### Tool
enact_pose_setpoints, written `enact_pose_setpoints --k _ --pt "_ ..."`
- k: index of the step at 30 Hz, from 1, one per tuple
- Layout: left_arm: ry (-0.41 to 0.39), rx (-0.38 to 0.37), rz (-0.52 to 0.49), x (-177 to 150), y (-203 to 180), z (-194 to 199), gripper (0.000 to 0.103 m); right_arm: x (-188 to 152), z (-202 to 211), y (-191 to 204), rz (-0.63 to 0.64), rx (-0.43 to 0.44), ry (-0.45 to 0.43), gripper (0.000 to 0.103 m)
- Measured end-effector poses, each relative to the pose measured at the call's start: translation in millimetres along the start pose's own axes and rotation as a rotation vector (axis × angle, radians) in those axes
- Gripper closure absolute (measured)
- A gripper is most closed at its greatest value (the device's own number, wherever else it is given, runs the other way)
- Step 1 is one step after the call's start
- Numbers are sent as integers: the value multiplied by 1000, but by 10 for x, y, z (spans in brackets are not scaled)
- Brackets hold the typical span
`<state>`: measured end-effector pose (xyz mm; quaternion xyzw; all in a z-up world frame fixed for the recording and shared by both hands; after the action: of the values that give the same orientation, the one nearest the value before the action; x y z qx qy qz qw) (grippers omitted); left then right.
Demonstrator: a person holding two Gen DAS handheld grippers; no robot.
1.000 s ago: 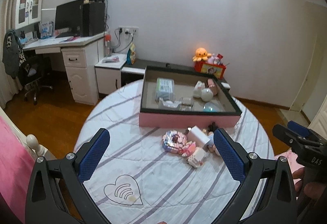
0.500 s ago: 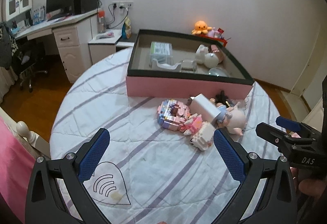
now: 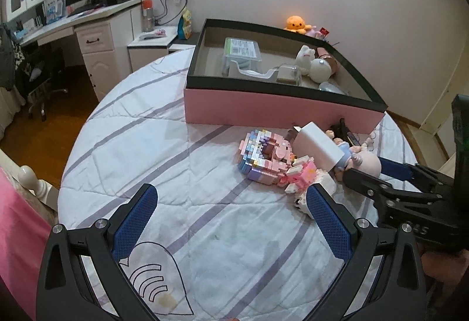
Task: Organize rigid objects
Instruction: 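Grasp the pink-white block figure with the left tool while the right tool grasps the pig doll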
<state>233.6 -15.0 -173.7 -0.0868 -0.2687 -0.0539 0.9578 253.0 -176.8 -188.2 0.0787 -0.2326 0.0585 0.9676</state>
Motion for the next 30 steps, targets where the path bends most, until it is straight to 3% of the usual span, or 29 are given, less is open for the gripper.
enact_pose_setpoints --k 3,8,18,30 --pt "7 -2 -6 -9 -19 -30 0 12 -75 4 22 -24 7 36" --pt "11 -5 -19 2 -89 -48 0 -4 -10 -59 8 17 -24 43" --pt "31 -21 -60 -40 -384 -114 0 -164 146 -233 -63 121 -38 43" --pt "49 -20 -66 -73 -526 -162 0 -157 269 -304 -23 94 -89 41"
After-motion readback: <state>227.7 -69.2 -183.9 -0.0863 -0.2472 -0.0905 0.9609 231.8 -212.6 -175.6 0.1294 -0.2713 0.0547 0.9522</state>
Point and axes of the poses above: each gripper's, at about its wrist camera, not at the fingertips, and z roughly against the way its jaws point, y to its left, x to its top, the point moved 7 cm from there along -z, roughly the way its jaws point, and after that the axes turned 9 degrees about y, right-handed, at the moved point
